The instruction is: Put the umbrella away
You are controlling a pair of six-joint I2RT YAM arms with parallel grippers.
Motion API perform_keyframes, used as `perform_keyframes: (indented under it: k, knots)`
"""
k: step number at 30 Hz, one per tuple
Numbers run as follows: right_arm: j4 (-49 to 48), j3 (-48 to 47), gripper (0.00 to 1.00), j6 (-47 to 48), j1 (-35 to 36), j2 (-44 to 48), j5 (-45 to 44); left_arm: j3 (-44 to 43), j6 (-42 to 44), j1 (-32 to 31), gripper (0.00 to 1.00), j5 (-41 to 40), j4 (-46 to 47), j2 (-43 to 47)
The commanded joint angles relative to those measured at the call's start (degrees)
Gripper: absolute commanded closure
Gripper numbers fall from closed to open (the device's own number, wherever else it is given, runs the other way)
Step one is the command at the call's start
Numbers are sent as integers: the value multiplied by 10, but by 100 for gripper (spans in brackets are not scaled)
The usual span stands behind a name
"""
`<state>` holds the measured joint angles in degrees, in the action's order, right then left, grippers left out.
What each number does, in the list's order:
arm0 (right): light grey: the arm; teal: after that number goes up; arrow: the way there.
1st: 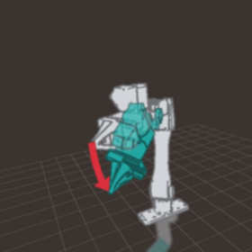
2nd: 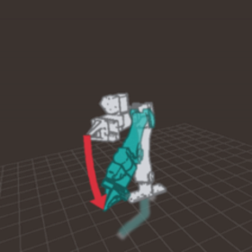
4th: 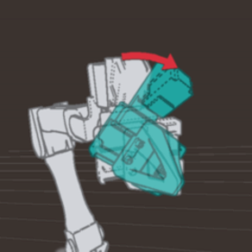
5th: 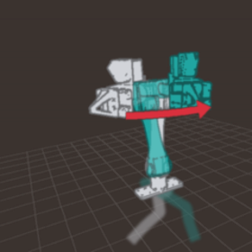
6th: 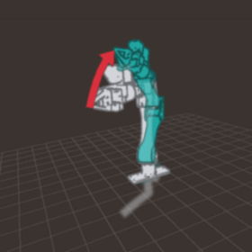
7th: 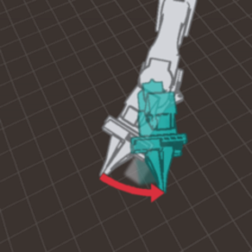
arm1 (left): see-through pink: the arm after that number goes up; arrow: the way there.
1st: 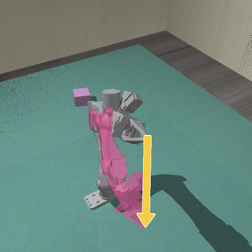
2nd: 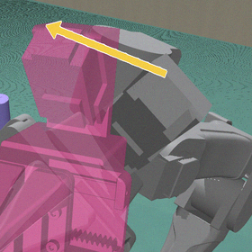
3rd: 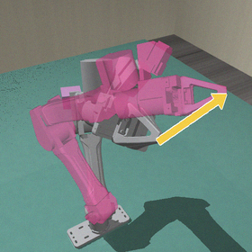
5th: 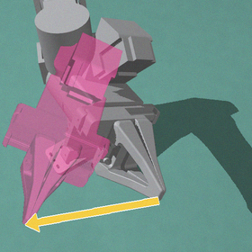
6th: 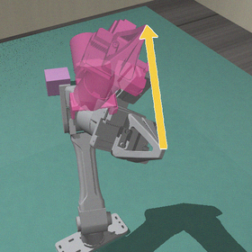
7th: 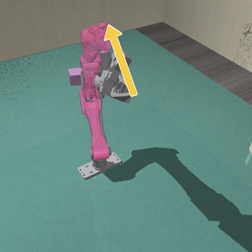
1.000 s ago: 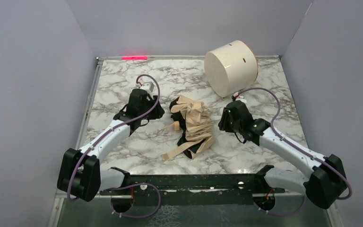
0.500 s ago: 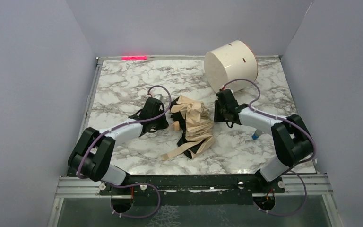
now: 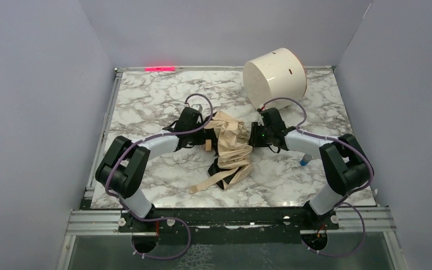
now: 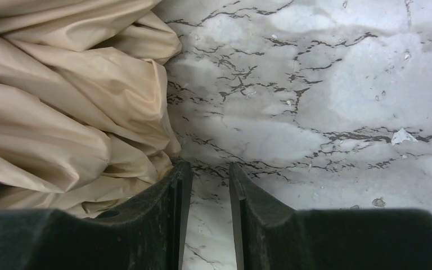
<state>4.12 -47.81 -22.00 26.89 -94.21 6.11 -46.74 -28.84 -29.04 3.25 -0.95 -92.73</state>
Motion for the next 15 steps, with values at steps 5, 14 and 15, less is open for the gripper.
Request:
perform_keyframes:
  k: [5, 14, 15]
  knots:
    - [43, -2, 59, -30, 10, 61, -104, -83, 52, 5, 71, -69, -78, 0]
    - [101, 64, 49, -38, 9, 229, -139, 47, 42, 20, 34, -19, -126, 233]
    - [100, 73, 48, -38, 9, 243, -129, 61, 37, 11, 34, 4, -126, 256]
